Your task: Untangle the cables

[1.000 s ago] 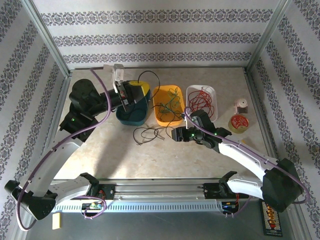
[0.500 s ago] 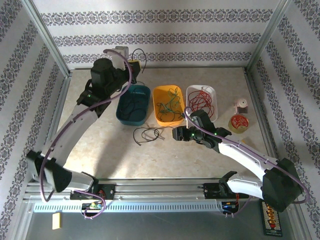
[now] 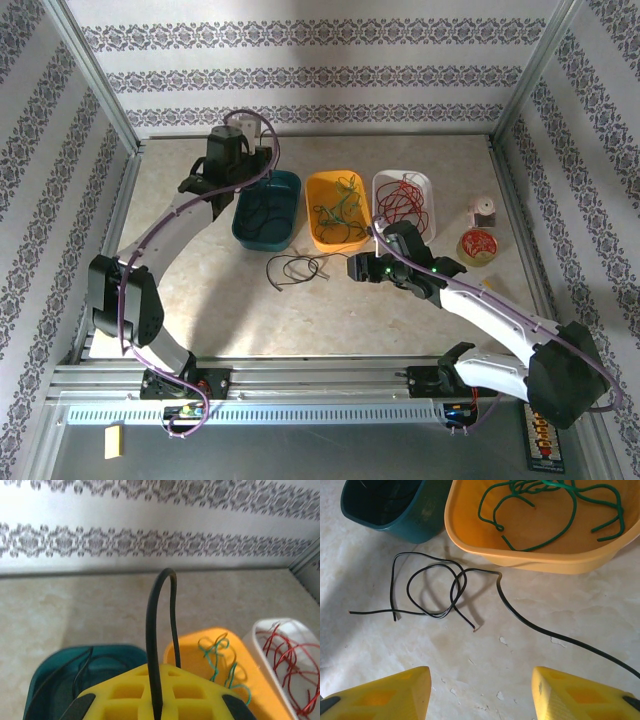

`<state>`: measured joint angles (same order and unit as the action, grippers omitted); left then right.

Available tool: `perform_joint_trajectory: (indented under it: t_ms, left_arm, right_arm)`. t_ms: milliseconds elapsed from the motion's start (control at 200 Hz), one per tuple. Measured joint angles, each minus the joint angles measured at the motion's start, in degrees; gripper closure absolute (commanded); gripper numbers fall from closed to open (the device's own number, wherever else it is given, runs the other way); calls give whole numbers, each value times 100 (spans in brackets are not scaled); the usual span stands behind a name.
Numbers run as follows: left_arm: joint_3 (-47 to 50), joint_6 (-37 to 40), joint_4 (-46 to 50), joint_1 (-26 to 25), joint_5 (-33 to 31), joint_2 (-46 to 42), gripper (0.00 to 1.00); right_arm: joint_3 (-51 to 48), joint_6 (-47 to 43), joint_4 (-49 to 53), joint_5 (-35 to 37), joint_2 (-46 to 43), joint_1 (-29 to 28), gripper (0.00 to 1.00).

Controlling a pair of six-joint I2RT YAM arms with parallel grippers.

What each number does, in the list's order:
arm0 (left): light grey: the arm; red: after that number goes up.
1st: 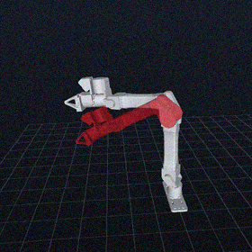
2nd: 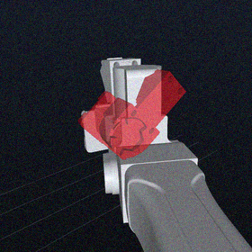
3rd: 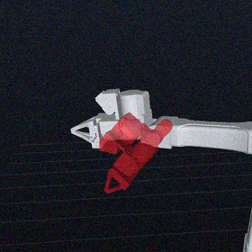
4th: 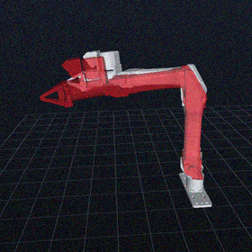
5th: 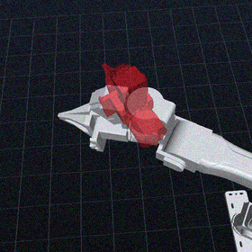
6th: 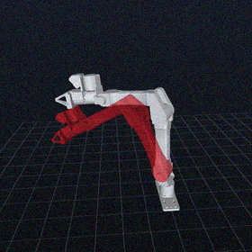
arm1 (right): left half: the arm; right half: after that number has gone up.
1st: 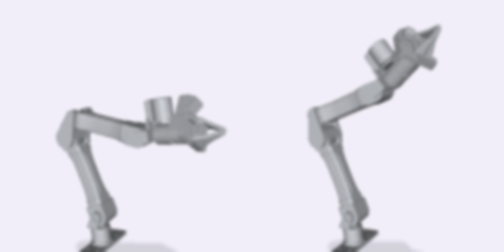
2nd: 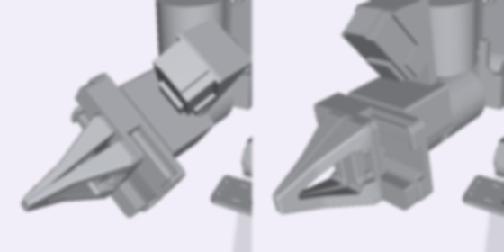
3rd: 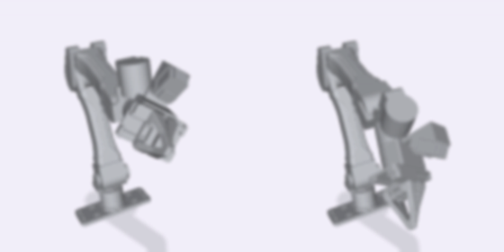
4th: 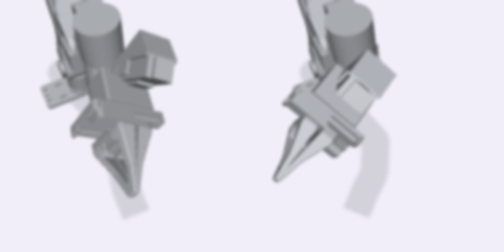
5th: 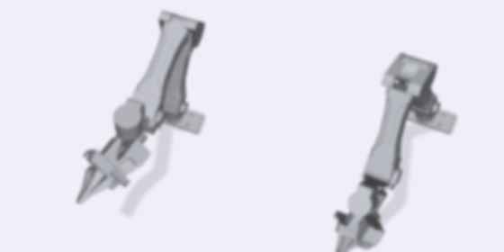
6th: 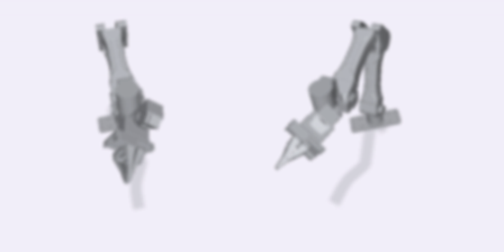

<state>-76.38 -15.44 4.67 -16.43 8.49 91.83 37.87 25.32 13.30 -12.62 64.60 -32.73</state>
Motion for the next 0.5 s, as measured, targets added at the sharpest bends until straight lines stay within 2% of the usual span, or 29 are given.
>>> perform_joint_trajectory:
  t_ms: [240,500]
  left_arm:
    - [275,-304,94,0,-48,94,100]
    - [175,-850,232,0,142,1062,100]
  right_arm:
    - [0,0,2,-2,85,0,44]
    - [-2,0,17,28,90,0,44]
